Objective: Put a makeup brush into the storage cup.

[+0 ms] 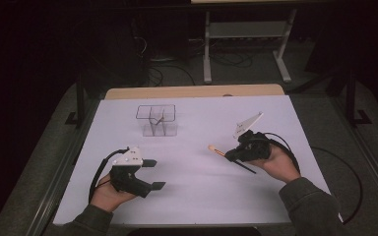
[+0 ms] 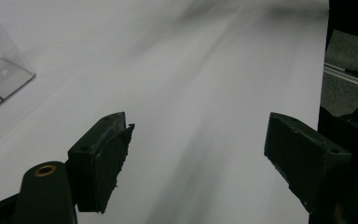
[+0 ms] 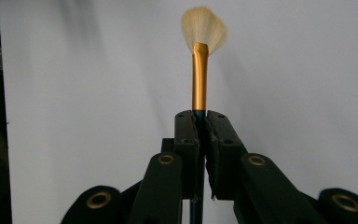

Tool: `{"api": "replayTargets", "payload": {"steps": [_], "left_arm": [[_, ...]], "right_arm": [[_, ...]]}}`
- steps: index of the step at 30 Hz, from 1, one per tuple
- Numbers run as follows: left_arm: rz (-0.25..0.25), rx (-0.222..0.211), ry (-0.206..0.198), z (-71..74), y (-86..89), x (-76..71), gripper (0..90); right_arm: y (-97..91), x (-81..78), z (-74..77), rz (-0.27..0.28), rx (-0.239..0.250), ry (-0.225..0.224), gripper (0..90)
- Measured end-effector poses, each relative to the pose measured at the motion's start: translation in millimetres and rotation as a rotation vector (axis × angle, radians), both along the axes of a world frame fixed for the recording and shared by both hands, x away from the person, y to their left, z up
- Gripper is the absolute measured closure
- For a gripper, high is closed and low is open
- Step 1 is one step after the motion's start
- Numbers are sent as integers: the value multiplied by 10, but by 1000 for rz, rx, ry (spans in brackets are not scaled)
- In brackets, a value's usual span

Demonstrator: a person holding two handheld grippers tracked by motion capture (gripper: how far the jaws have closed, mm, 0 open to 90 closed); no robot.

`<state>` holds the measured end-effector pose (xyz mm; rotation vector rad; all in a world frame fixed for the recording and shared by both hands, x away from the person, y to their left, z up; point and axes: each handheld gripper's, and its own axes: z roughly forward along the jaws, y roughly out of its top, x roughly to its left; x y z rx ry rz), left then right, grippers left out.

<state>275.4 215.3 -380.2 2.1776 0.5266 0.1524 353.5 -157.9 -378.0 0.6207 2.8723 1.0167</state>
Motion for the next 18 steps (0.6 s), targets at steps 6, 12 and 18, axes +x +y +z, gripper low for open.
{"api": "replayTargets", "payload": {"steps": [6,12,18], "left_arm": [[-11,3,0,16,-63,16,215],[-24,1,1,44,-127,32,227],[-40,1,-6,84,-178,48,232]], "right_arm": [[18,-45,20,8,7,-8,829],[47,-87,36,28,10,-9,829],[90,-133,58,52,16,-16,829]]}}
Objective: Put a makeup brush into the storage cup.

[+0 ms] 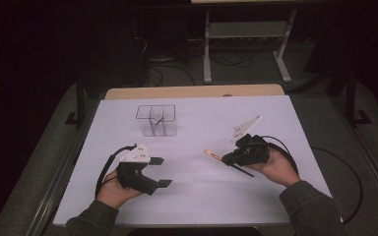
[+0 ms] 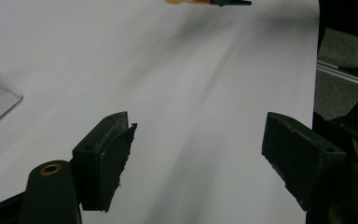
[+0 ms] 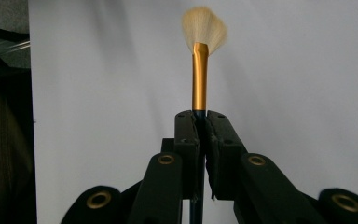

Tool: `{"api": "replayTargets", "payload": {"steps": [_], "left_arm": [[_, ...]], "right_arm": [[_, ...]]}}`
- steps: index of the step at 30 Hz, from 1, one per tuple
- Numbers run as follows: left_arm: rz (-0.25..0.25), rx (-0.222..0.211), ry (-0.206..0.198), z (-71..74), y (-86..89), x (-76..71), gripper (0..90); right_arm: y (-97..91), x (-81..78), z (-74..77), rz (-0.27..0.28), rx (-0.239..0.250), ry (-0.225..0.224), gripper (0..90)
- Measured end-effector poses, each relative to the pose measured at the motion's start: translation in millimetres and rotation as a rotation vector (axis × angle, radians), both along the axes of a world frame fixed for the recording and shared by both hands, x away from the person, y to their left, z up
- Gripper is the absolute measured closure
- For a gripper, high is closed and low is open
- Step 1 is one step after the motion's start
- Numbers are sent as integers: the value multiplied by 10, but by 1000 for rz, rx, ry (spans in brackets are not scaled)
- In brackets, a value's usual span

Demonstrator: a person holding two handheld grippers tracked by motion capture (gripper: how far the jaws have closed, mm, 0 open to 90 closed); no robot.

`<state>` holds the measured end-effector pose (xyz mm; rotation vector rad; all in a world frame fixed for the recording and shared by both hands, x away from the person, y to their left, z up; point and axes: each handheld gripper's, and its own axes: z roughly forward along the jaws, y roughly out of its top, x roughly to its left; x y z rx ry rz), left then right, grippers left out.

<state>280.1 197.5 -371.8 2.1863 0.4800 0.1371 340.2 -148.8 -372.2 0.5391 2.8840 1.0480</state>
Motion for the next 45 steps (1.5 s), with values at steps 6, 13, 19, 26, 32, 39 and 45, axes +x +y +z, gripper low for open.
{"api": "replayTargets", "payload": {"steps": [6,13,19,26,32,39,45], "left_arm": [[-14,1,1,37,-33,22,236],[-31,8,6,76,-78,39,240],[-42,5,8,100,-106,45,245],[-58,5,10,134,-145,56,246],[-79,8,7,166,-181,66,247],[-102,12,10,181,-211,67,247],[-120,10,7,213,-234,59,252]], "right_arm": [[64,-50,18,24,5,-2,829],[169,-101,34,63,9,2,829],[269,-143,49,96,13,4,829],[377,-177,73,135,24,7,829],[467,-227,97,170,34,11,829],[552,-274,116,204,40,17,829],[598,-291,130,223,51,21,829]]}}
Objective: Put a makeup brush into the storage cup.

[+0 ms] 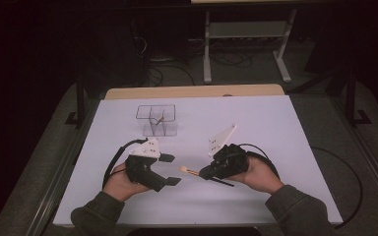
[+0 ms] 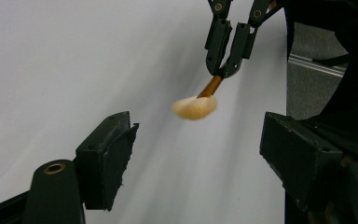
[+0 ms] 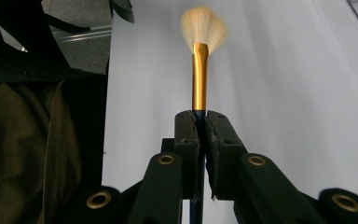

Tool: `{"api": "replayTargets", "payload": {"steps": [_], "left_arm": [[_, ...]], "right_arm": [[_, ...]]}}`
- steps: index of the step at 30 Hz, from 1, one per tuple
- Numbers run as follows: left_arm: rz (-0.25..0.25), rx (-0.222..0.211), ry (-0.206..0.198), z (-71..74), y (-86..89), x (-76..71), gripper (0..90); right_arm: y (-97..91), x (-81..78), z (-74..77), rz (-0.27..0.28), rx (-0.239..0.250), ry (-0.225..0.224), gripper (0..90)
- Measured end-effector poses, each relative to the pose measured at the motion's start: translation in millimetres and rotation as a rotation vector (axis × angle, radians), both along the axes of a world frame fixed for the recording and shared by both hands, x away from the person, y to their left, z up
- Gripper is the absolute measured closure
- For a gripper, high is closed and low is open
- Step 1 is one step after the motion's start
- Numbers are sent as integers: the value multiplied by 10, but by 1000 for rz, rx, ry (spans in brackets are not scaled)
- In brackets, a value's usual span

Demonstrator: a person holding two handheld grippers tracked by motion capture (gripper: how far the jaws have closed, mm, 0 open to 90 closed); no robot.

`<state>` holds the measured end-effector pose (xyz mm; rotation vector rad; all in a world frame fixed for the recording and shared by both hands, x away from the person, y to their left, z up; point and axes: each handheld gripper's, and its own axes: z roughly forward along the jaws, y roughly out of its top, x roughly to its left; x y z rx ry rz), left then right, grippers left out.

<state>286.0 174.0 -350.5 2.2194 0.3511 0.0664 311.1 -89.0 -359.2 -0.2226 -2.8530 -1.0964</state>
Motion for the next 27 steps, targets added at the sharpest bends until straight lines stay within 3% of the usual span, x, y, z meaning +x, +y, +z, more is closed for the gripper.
{"api": "replayTargets", "payload": {"steps": [9,27], "left_arm": [[-40,-5,-7,48,-46,-1,300],[-124,4,32,87,-147,2,474]], "right_arm": [[86,-50,67,33,21,-5,829],[156,-102,135,75,46,-10,829]]}}
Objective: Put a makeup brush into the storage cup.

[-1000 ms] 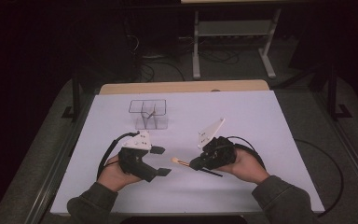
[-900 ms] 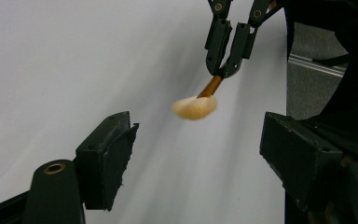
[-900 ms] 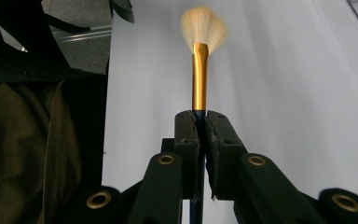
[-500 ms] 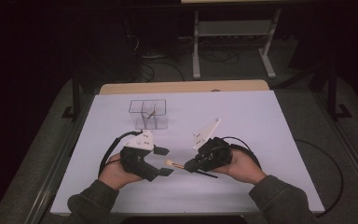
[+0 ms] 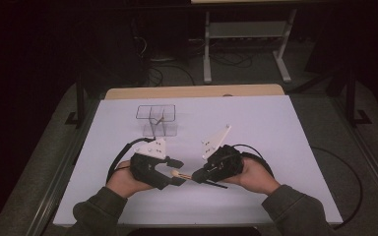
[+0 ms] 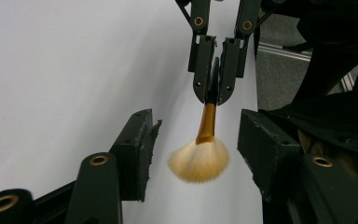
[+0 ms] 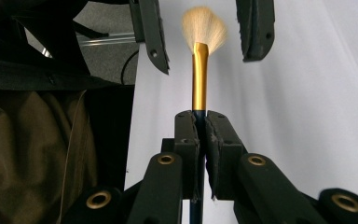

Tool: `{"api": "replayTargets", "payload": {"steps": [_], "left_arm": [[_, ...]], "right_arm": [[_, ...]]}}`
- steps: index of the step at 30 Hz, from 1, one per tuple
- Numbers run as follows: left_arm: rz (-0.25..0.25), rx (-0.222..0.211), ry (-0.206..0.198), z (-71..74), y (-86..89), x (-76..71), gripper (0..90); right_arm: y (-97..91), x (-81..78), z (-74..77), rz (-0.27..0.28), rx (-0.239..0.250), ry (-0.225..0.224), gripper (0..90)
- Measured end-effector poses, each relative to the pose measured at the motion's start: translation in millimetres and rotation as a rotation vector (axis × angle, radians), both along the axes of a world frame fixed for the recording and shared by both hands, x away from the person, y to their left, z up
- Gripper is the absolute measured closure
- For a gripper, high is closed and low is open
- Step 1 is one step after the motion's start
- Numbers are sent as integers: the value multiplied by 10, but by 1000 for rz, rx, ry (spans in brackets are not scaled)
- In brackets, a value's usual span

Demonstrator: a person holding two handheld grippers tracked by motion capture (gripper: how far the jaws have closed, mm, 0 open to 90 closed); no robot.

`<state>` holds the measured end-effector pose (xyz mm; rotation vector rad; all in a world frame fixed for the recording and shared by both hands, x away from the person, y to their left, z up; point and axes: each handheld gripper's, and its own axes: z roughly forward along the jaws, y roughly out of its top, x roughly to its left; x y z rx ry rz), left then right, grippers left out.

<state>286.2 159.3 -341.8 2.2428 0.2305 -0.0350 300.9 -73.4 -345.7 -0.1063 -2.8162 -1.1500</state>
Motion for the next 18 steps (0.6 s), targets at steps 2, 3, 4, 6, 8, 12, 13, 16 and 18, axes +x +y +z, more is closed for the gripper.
{"api": "replayTargets", "payload": {"steps": [2,3,4,6,8,12,13,16,18], "left_arm": [[-6,7,-1,2,-7,-1,502],[-9,7,1,3,-9,-1,518],[-13,7,2,3,-9,-1,531],[-19,7,6,3,-10,1,556],[-28,14,4,1,-14,3,578],[-43,25,12,-14,-22,2,624],[-46,24,14,-13,-22,2,636],[-56,23,14,-9,-20,5,672],[-57,23,15,-11,-22,8,681]], "right_arm": [[8,-3,6,3,1,0,829],[10,-3,8,4,1,-3,829],[12,-4,8,6,2,0,829],[12,-8,13,6,1,-1,829],[12,-9,17,9,5,5,829],[16,-19,21,15,7,4,829],[17,-20,21,17,7,2,829],[21,-26,22,23,9,3,829],[23,-27,22,26,9,5,829]]}}
